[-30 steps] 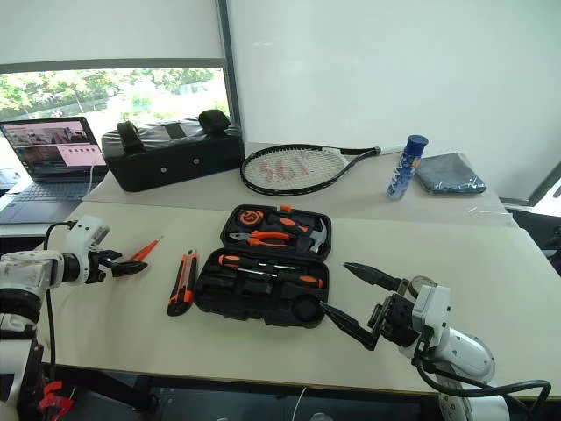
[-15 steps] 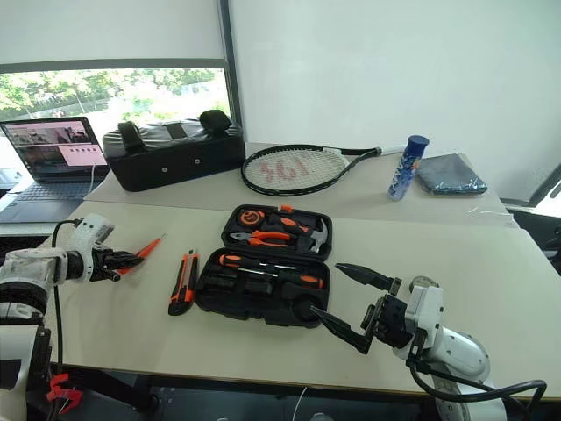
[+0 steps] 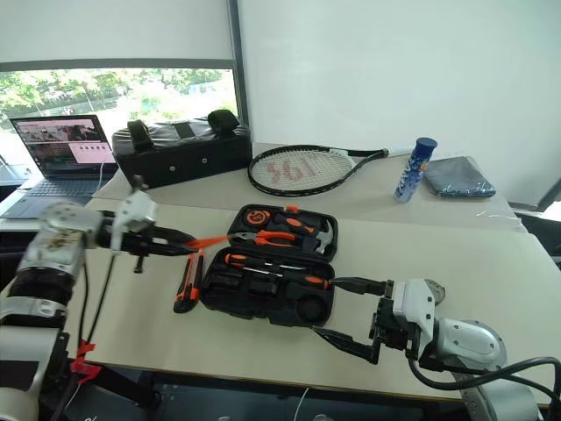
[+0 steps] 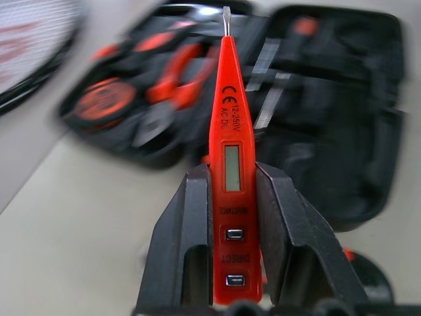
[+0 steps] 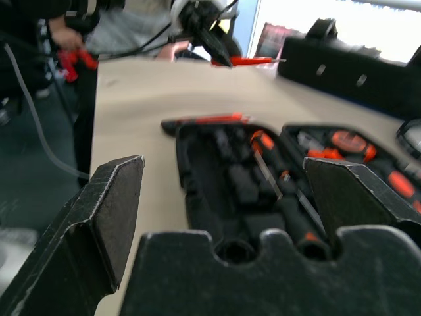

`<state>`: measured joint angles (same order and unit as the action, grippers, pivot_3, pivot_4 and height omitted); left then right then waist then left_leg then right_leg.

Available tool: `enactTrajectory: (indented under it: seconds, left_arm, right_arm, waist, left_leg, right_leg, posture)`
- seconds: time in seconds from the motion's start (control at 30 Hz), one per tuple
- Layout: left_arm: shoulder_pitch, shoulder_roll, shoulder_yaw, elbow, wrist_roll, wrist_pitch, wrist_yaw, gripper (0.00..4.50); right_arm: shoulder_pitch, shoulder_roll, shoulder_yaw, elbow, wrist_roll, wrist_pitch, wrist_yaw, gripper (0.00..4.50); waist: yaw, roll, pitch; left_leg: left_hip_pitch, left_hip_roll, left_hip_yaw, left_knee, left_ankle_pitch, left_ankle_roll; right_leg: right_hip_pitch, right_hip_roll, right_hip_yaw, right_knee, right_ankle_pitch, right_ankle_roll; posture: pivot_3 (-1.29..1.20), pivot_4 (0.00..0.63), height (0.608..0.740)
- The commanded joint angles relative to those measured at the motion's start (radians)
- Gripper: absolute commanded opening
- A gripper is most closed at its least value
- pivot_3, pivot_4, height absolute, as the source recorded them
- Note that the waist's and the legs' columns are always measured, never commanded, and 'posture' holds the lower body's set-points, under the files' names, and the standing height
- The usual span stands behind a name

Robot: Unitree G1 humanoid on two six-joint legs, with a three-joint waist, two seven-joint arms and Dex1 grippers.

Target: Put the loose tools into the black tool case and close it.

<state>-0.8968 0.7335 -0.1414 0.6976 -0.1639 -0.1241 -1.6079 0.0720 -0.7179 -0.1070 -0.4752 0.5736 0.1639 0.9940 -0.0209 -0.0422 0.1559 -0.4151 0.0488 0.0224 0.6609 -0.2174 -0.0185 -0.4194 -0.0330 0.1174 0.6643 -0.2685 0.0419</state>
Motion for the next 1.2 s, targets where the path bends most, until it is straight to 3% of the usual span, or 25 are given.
enactTrajectory:
  seconds: [0.03, 0.5, 1.2]
  left_arm:
    - [-0.048, -0.058, -0.069, -0.041, 0.036, -0.023, -0.006, 0.46]
    - [-0.168, -0.193, -0.195, 0.231, 0.273, -0.180, 0.112, 0.46]
    - [-0.144, -0.173, -0.226, 0.232, 0.327, -0.182, 0.049, 0.46]
  right_arm:
    - [0.012, -0.011, -0.003, -0.042, -0.003, 0.051, -0.034, 4.50]
    - [0.082, 0.023, -0.013, -0.088, -0.028, 0.043, -0.102, 4.50]
    - [0.075, 0.021, -0.023, -0.072, -0.033, 0.047, -0.109, 4.50]
  waist:
    - [-0.001, 0.000, 0.000]
    - [-0.007, 0.000, 0.000]
    - [-0.019, 0.000, 0.000]
  left_leg:
    - [0.000, 0.000, 0.000, 0.000, 0.000, 0.000]
    - [0.000, 0.000, -0.002, 0.000, 0.000, 0.000]
    - [0.001, 0.000, -0.005, 0.000, 0.000, 0.000]
  right_leg:
    - [0.000, 0.000, 0.000, 0.000, 0.000, 0.000]
    - [0.000, 0.002, 0.002, 0.000, 0.000, 0.001]
    - [0.002, 0.003, 0.001, 0.000, 0.000, 0.001]
  posture:
    - [0.00, 0.150, 0.740]
    - [0.00, 0.150, 0.740]
    - [0.00, 0.150, 0.740]
